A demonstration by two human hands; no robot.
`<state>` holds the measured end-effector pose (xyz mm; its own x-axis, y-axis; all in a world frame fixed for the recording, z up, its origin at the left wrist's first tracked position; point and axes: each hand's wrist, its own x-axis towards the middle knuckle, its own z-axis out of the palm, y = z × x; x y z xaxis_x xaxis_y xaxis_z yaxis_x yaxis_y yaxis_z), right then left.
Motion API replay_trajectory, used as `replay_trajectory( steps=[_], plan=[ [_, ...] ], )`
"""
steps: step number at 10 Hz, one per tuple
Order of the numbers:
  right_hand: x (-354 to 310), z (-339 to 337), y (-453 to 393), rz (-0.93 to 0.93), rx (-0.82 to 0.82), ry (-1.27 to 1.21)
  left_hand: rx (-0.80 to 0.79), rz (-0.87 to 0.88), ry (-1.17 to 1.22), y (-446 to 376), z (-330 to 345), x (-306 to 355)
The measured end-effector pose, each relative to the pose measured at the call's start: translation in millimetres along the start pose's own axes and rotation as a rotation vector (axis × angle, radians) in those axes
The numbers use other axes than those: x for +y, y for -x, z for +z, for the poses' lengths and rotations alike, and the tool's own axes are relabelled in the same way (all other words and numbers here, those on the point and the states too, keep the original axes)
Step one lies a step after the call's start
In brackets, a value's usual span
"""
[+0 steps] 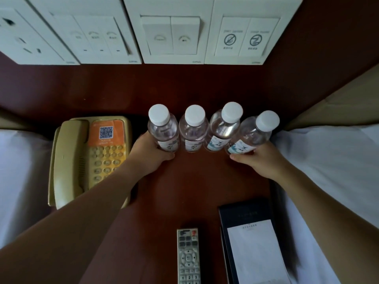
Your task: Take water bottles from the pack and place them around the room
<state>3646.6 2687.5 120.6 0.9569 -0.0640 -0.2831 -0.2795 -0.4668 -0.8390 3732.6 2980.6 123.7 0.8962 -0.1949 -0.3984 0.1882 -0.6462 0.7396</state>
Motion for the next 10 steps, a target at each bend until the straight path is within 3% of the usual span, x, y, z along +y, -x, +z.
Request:
replay_trajectory(
  steps=[7,8,9,10],
  plan=[
    [-6,-15,-13,0.059,-0.11,0.018,0.021,0.029,0.022,-7,3,-10],
    [-12,-12,-9,0.122,-0.14,-0.03,-0.045,0.046,0.069,-5,1,-8],
    [-22,-10,-1,0.145,-0.052,-0.105,-0.05,0.08,0.191,4,-4,-5],
    [-46,-19,20,0.163,0.091,-0.132,0.085,0.073,0.175,30,-19,8]
  ],
)
